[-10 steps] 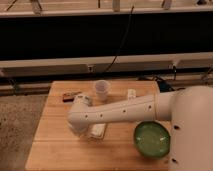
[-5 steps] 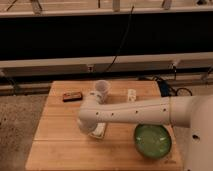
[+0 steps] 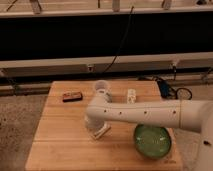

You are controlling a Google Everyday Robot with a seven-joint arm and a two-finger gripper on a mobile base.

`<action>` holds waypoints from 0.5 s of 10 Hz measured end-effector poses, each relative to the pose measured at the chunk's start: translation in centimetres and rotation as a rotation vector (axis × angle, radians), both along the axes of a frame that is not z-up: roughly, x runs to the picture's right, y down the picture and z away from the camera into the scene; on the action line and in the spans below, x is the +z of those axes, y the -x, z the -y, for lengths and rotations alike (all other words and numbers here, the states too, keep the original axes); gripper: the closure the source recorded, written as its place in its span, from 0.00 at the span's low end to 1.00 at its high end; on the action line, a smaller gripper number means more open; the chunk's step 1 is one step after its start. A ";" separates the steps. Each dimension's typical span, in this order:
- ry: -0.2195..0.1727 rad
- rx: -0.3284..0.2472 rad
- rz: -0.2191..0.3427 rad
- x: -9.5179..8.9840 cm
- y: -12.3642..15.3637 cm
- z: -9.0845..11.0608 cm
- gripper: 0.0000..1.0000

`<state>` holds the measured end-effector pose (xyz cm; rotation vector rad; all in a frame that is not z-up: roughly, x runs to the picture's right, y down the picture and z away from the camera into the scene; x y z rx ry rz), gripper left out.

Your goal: Place the pepper on the white sponge

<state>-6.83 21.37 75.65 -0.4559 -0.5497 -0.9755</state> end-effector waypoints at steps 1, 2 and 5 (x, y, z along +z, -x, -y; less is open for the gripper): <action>0.003 0.004 -0.012 0.4 -1.1 0.5 0.89; 0.005 0.009 -0.017 0.8 -2.0 0.9 0.87; 0.017 0.013 -0.020 1.1 -2.3 1.2 0.80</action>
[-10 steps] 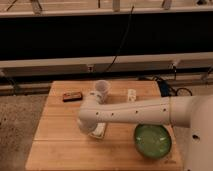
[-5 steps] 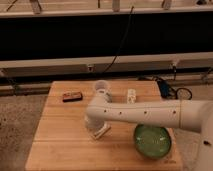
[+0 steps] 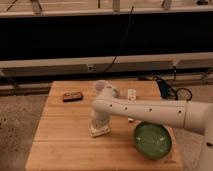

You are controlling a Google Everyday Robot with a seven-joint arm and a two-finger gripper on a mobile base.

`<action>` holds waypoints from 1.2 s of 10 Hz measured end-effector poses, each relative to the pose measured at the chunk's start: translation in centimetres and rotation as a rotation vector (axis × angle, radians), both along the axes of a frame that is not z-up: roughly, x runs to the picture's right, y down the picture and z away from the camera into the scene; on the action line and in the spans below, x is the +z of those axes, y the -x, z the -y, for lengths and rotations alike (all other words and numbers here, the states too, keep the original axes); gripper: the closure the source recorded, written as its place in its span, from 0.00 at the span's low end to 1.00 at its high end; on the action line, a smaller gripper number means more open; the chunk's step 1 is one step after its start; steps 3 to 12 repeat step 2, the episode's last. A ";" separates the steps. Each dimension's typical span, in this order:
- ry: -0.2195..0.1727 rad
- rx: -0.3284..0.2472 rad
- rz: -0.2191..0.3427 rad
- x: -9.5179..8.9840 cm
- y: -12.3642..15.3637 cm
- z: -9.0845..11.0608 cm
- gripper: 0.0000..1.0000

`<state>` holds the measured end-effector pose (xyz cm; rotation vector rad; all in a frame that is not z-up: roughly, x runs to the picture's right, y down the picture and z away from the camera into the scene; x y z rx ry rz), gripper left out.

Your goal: Place the pepper on the white sponge

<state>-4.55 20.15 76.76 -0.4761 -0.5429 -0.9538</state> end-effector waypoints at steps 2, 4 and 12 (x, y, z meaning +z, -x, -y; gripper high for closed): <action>-0.005 0.006 -0.003 0.2 -0.4 0.4 0.72; -0.005 0.006 -0.003 0.2 -0.4 0.4 0.72; -0.005 0.006 -0.003 0.2 -0.4 0.4 0.72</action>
